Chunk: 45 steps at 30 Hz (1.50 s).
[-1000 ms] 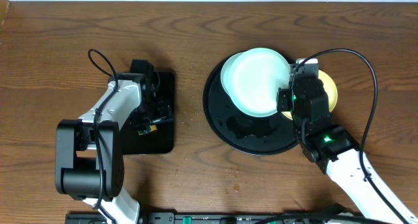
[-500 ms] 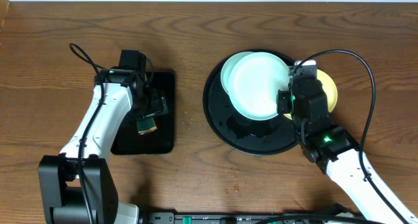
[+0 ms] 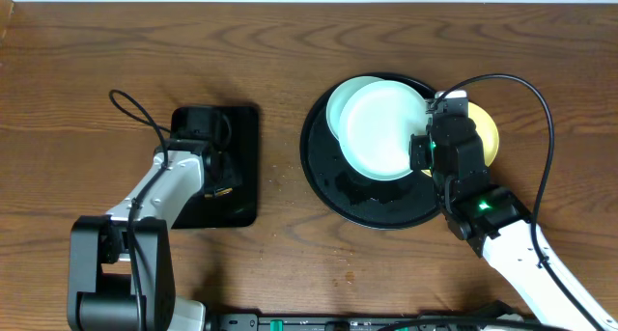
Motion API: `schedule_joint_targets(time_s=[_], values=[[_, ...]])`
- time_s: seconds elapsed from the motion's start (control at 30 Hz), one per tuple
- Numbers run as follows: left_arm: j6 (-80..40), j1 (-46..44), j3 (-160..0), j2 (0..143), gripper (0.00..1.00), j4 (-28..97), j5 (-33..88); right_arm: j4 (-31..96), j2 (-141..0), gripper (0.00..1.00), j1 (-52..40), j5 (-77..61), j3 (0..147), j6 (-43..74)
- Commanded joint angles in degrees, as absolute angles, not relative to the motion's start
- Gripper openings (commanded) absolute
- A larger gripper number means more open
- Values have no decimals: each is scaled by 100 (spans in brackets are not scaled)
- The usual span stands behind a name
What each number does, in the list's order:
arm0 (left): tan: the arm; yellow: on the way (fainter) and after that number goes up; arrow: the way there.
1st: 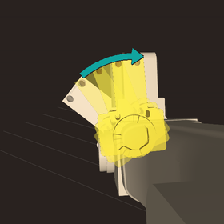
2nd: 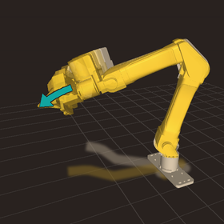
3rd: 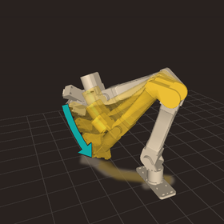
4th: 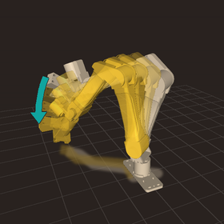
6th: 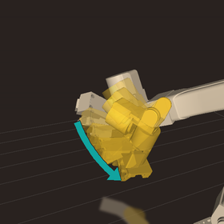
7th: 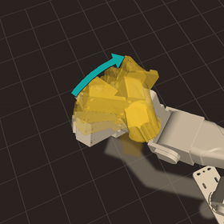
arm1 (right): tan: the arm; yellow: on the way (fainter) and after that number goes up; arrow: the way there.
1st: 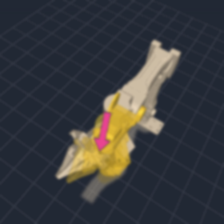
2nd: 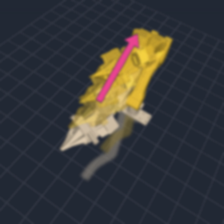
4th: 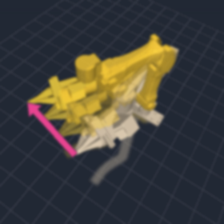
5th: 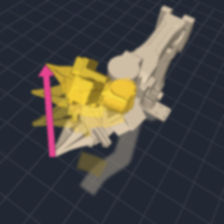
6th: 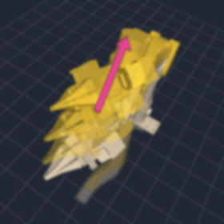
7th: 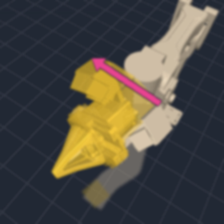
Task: Clean dirty plates on tray and stack at the side
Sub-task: 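Lift the sponge from the tray with the left gripper toward the tilted plate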
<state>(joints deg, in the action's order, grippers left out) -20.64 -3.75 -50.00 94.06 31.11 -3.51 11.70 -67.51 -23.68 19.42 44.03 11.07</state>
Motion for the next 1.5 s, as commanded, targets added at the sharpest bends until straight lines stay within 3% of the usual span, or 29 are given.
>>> schedule_joint_targets(time_s=[0.0, 0.17, 0.6, 1.0, 1.23, 1.47], values=[[-2080, -344, -5068, 9391, 7, 3015, -423, 1037, -6676, 1, -2320, 1944, 4440, 1017], [-1741, -344, -5295, 8779, 7, 3229, 366, 569, -6573, 1, -2322, 1940, 4440, 458], [-1461, -458, -5234, 6558, 8, 3131, 338, -445, -6128, 1, -2333, 1942, 4440, -1555], [-1245, -458, -5116, 6855, 7, 2646, 38, -543, -6128, 1, -2333, 1944, 4440, -1588], [-1385, -458, -5116, 6849, 7, 2351, 113, -445, -6130, 1, -2331, 1942, 4440, -810], [-2565, -703, -5116, 6847, 7, 1603, 2180, -54, -6163, 1, -2333, 1887, 4440, 25]])
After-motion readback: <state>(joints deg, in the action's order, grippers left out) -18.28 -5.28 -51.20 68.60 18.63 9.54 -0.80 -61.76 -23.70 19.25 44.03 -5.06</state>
